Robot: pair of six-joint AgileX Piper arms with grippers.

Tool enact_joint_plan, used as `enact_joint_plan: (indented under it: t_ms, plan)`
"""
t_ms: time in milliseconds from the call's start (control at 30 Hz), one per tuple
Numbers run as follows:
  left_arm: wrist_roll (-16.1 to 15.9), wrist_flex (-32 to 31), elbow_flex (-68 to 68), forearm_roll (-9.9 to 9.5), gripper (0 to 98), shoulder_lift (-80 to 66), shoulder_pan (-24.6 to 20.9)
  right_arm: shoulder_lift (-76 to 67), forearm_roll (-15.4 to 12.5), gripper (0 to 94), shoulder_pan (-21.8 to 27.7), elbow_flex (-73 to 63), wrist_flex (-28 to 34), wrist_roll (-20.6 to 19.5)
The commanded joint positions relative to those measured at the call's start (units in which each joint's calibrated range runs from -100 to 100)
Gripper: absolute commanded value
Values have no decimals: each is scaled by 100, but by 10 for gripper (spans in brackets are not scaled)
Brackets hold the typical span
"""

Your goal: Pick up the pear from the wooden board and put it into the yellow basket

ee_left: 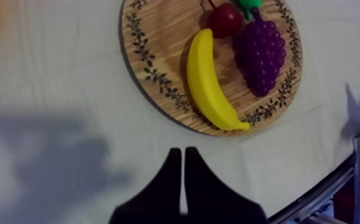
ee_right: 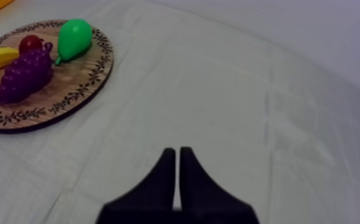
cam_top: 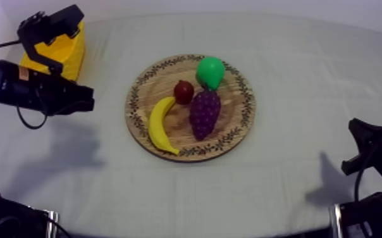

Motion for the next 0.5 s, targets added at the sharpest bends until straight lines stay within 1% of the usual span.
enact_joint_plan:
  t_ms: [0, 133, 467]
  plan:
    - [138, 220, -619, -63, 0, 567, 35, -4, -1, 4, -1, -5, 2, -2]
    - [435, 683, -1452, -247, 0, 1108, 165, -4, -1, 4, -1, -5, 2, -1]
    - [1013, 1487, -3233, -583, 0, 2240, 484, -4, -1, 4, -1, -5, 2, -1]
